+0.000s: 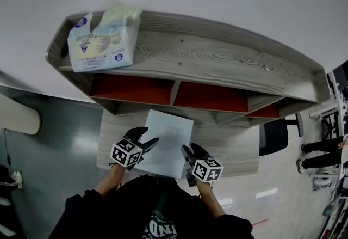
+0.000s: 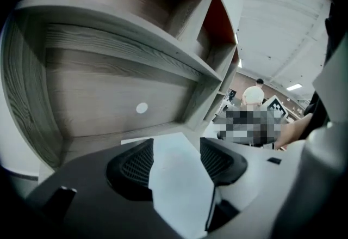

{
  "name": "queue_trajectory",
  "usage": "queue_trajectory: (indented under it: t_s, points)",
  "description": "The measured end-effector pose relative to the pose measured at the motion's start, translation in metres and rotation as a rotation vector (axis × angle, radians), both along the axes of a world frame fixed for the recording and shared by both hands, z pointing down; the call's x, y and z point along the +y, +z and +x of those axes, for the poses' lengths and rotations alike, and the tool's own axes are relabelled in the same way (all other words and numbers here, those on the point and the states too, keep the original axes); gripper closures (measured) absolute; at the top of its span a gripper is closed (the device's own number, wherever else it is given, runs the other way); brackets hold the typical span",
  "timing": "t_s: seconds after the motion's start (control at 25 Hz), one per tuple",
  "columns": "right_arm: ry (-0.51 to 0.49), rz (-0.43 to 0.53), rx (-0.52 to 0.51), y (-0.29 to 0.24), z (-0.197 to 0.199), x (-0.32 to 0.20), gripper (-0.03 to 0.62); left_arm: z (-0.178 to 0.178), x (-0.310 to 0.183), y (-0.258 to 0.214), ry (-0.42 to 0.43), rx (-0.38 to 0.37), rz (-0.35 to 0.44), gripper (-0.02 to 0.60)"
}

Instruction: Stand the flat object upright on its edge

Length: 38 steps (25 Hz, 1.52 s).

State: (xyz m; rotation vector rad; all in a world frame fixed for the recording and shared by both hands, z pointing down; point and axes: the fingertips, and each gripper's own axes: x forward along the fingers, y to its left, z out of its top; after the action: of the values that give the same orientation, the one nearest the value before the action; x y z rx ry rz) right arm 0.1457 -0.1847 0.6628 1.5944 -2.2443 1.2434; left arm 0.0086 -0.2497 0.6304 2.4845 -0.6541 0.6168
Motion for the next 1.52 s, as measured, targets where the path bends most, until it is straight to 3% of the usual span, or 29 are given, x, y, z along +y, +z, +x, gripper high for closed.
queue_trajectory:
  t_s: [0.24, 0.36, 0.84, 1.08, 1.52]
  points:
    - [-0.021, -0.089, -0.018, 0.037, -0.003, 0.006, 0.381, -0.01, -0.006, 0.032, -0.071, 0.038, -0.18, 0.258]
    - [-0.007, -0.142, -0.042, 0.057, 0.0, 0.009, 0.368, -0.017, -0.005, 0.055, -0.079, 0.019, -0.253, 0.237]
    - [0.017, -0.308, -0.125, 0.109, 0.008, 0.015, 0.349, -0.034, 0.013, 0.119, -0.052, -0.077, -0.42, 0.206]
    - [0.03, -0.341, -0.192, 0.12, 0.007, 0.012, 0.345, -0.035, 0.015, 0.141, -0.076, -0.053, -0.535, 0.204]
    - [-0.014, -0.405, -0.309, 0.136, 0.004, 0.011, 0.338, -0.034, 0.025, 0.166, -0.08, -0.032, -0.653, 0.204]
